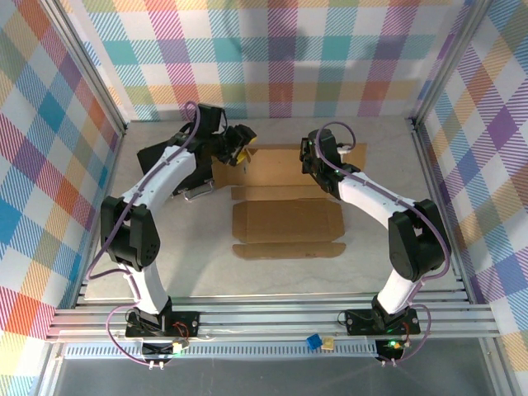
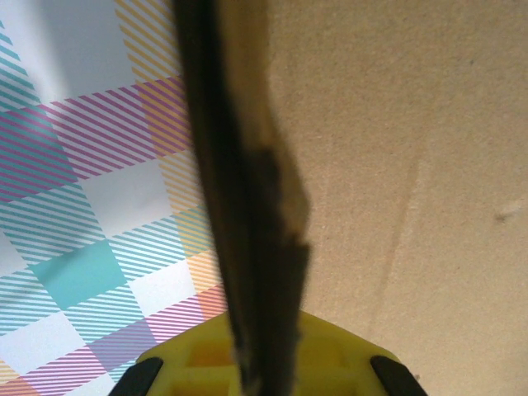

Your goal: Fold the paper box

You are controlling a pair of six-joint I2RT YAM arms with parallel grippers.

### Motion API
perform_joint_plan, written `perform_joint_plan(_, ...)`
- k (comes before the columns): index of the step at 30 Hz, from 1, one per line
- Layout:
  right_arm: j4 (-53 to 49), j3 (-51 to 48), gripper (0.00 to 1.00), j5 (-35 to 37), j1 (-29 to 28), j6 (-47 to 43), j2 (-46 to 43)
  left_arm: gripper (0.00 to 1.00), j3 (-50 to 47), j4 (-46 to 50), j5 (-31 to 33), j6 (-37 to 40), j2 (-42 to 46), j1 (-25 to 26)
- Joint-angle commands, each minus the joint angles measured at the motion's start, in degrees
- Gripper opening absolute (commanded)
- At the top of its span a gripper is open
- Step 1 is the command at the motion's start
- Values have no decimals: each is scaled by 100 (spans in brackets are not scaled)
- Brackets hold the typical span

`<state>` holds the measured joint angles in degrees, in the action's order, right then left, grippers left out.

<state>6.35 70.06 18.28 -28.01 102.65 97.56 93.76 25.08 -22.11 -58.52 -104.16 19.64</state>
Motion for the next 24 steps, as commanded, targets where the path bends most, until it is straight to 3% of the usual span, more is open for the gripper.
perform_joint_plan(1, 137, 26, 0, -80, 14, -8, -130, 56, -73, -237, -162, -124, 103, 9)
perform_joint_plan(4, 137, 27, 0, -63, 14, 7, -127, 40, -41, -164, -82, -131, 45, 22)
perform_joint_plan(7, 160, 29, 0, -57, 15, 1, -128, 1, -98, -157, 54, -198, 63, 22)
perform_joint_plan(13, 156, 9, 0, 6, 14, 35, -141, 0, -156, -242, 131, -300, 139, 7)
perform_joint_plan(14, 139, 7, 0, 38, 14, 36, -157, 14, -156, -226, 134, -279, 173, -10)
perform_joint_plan(15, 116, 15, 0, 41, 31, 40, -166, 37, -156, -179, 177, -221, 246, -26)
perform_joint_plan(16, 63, 38, 0, 23, 54, 36, -167, 53, -148, -91, 258, -134, 335, -38)
perform_joint_plan(18, -34, 76, 0, -12, 100, 6, -188, 71, -187, 217, 531, 230, 607, -70)
perform_joint_plan(20, -128, 110, 0, -38, 133, -5, -224, 72, -408, 425, 793, 671, 978, -107)
perform_joint_plan(24, -304, 209, 0, -76, 190, -35, -292, 57, -1384, 533, 1077, 1732, 1789, -114)
